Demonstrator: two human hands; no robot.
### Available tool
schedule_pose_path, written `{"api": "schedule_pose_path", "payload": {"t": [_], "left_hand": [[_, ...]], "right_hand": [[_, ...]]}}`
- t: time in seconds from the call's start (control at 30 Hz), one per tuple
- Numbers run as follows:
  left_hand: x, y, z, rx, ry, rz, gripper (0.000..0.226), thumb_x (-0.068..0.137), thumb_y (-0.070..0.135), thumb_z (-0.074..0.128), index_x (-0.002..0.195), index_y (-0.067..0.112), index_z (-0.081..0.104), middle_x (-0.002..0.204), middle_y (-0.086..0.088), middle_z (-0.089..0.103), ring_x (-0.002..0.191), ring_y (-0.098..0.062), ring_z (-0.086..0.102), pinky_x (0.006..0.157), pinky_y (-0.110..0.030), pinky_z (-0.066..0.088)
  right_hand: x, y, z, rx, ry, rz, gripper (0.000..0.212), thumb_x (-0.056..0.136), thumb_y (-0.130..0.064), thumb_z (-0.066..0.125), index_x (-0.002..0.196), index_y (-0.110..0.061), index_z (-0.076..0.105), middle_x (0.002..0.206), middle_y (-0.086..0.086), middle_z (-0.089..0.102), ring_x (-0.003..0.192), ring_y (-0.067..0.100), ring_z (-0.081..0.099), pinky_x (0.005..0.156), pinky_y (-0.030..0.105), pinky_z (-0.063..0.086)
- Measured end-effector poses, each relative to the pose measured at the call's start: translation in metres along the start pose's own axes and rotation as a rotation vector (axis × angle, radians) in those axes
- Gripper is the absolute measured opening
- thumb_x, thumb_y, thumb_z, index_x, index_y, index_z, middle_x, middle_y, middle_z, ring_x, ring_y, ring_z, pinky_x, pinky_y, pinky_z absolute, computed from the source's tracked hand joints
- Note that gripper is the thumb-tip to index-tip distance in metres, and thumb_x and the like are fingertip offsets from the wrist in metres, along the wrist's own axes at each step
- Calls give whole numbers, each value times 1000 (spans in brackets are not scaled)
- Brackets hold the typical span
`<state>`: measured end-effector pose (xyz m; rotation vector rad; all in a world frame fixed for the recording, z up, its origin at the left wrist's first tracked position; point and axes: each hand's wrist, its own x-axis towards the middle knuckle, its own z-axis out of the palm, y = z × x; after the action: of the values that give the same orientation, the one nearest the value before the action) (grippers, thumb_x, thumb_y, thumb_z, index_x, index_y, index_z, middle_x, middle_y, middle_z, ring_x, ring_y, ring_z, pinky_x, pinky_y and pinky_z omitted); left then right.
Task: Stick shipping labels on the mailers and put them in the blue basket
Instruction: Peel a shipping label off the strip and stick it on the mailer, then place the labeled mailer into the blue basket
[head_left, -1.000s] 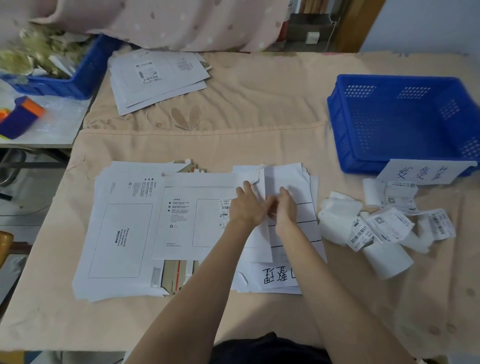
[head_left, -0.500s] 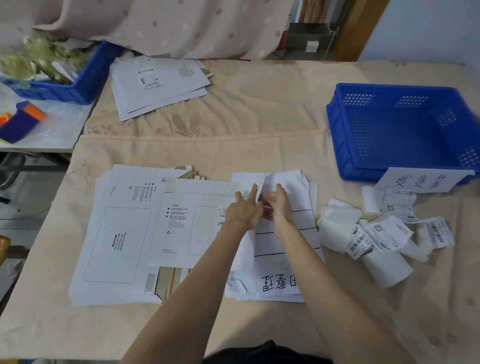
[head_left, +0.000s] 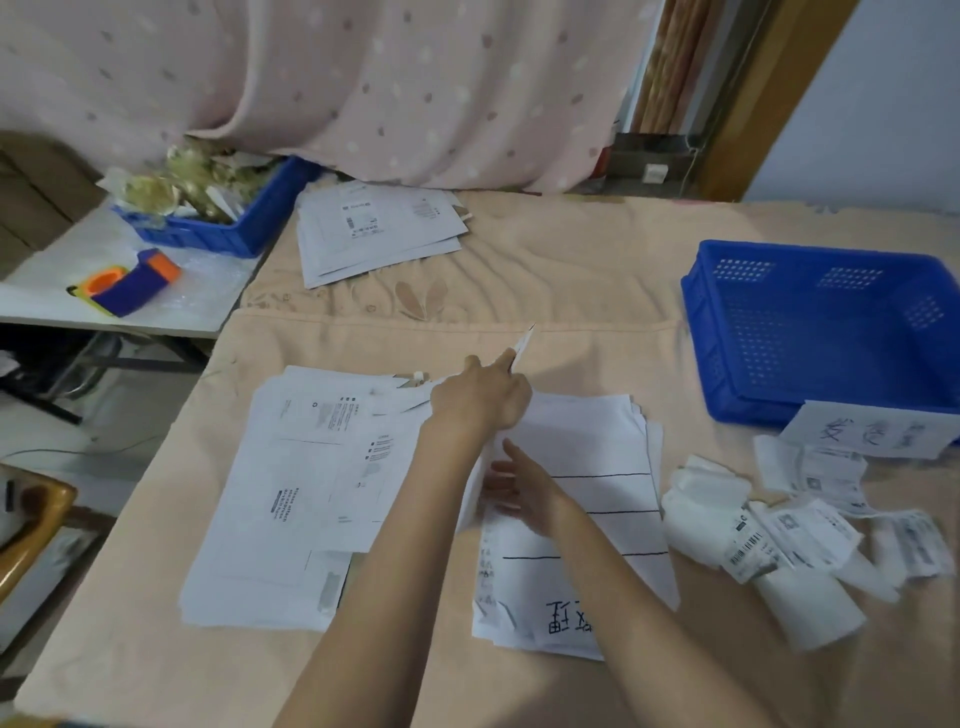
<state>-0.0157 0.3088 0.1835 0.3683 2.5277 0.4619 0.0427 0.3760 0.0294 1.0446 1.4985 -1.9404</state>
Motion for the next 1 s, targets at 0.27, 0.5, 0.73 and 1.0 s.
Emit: {"api": "schedule_pose_path", "payload": {"t": [0.27, 0.5, 0.73, 1.0], "left_hand": [[-41, 0, -34, -343, 25, 96, 51, 96, 24, 26, 146, 33, 32, 139, -11, 47, 117, -36, 47, 98, -45, 43], [-48, -6, -23, -1050, -63, -19, 18, 95, 22, 41, 97, 14, 57, 79, -6, 62, 69, -21, 57, 72, -30, 46], [-46, -33, -16, -1315, -37, -99, 21, 92, 20, 45, 87, 6, 60, 58, -6, 66, 44, -17, 61, 43, -17, 47], [-39, -43, -17, -1371, -8, -83, 24, 93, 18, 43, 81, 7, 60, 56, -5, 66, 42, -16, 61, 43, -16, 48]], "right_hand": [[-24, -9, 16, -3, -104, 4, 83, 89, -73, 25, 146, -15, 37, 138, 12, 52, 129, 35, 45, 107, 37, 37], [-32, 5, 10, 182, -133, -112, 56, 97, -50, 43, 133, -9, 53, 129, 3, 57, 112, 29, 59, 101, 36, 46], [-19, 29, -17, -411, 554, -165, 46, 85, -23, 64, 122, -4, 45, 125, 15, 55, 111, 35, 57, 85, 39, 47], [-17, 27, -15, -365, 412, -347, 35, 93, -18, 56, 127, -9, 52, 114, 14, 66, 100, 30, 62, 76, 28, 43]]}}
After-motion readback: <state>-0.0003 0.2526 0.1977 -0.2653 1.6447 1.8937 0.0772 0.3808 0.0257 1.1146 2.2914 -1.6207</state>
